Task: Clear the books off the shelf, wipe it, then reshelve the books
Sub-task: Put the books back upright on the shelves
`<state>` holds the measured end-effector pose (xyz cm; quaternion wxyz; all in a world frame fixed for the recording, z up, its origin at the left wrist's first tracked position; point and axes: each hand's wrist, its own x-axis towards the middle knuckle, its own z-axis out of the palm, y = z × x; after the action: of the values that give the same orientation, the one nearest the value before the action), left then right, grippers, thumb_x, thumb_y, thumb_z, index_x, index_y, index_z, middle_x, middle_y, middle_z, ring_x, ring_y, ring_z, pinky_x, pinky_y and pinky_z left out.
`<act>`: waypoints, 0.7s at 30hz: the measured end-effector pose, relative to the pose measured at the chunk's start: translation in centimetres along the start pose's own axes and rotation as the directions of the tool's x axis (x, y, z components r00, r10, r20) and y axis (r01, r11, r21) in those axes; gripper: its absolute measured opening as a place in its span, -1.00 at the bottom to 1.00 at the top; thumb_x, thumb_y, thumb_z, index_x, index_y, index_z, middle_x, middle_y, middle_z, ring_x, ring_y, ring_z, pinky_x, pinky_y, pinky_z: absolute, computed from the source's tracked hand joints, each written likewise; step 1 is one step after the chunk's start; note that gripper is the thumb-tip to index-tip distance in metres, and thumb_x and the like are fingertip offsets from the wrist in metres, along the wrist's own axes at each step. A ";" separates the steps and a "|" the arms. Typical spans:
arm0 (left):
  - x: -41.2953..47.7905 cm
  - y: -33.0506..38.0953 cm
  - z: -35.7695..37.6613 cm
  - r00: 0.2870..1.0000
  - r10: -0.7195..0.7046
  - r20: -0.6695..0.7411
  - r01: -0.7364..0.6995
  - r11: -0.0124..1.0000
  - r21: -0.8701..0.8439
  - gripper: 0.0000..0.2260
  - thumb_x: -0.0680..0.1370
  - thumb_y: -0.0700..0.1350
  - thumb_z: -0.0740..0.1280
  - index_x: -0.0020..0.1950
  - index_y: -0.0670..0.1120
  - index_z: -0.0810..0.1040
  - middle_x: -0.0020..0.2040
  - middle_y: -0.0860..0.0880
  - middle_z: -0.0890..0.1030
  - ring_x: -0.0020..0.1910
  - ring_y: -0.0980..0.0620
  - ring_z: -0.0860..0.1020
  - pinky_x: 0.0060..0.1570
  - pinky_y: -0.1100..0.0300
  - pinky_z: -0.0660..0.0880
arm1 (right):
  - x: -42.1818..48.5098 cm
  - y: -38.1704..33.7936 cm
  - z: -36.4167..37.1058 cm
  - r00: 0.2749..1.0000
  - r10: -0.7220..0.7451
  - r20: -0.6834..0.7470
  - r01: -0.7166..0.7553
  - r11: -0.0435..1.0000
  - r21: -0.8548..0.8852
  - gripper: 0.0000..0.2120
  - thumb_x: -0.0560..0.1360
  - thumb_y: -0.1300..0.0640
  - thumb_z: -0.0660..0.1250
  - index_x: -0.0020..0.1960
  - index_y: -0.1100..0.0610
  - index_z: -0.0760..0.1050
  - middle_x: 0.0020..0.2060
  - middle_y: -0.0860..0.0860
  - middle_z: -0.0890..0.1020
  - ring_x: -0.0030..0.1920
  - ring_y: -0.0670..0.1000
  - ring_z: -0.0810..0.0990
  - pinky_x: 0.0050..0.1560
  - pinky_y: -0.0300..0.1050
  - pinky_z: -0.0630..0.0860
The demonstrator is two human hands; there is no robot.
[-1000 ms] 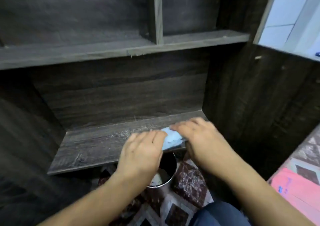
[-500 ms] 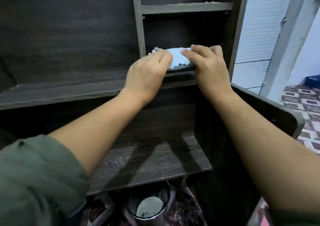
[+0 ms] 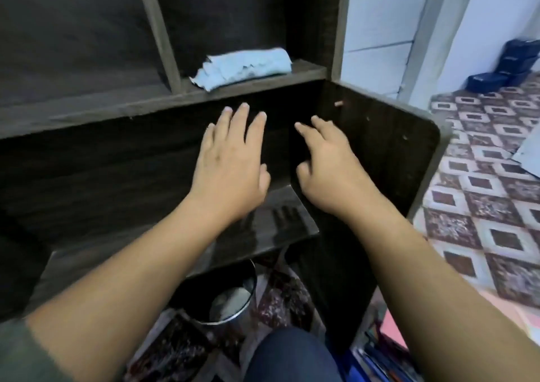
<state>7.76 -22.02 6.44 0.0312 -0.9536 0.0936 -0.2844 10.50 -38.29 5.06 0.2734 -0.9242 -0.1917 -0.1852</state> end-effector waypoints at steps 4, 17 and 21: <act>-7.3 6.1 3.2 0.962 0.235 0.141 -0.206 0.959 -0.195 -0.47 0.43 0.02 0.30 0.38 -0.10 0.43 0.32 -0.13 0.46 0.29 -0.17 0.45 0.22 -0.09 0.41 | -12.1 3.8 0.3 0.989 0.086 0.124 -0.093 0.994 0.052 -0.53 0.44 0.30 0.30 0.36 0.18 0.45 0.29 0.18 0.48 0.31 0.15 0.45 0.33 -0.25 0.22; -16.9 24.5 15.8 0.483 0.750 0.451 -0.552 0.661 -0.509 -0.76 0.47 -0.11 0.31 0.12 -0.08 0.56 0.06 -0.06 0.55 0.05 -0.12 0.54 -0.02 0.01 0.50 | -34.8 19.3 2.0 0.751 0.606 0.263 -0.521 0.788 -0.329 -0.74 0.44 0.20 0.34 0.12 0.12 0.62 -0.01 0.10 0.63 -0.01 0.23 0.56 -0.11 0.03 0.50; -16.1 27.4 18.8 0.456 0.733 0.504 -0.575 0.676 -0.462 -0.62 0.50 -0.12 0.31 0.32 -0.08 0.42 0.22 -0.08 0.44 0.19 -0.10 0.44 0.14 -0.01 0.45 | -35.5 22.3 4.2 0.801 0.562 0.206 -0.479 0.808 -0.342 -0.66 0.31 0.21 0.42 0.09 0.12 0.61 0.04 0.12 0.62 -0.01 0.25 0.57 -0.07 0.09 0.54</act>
<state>0.49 -45.57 -21.01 0.0612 -0.8734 0.4690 0.1157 -8.83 -62.18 -23.83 0.1518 -0.9864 0.0607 0.0144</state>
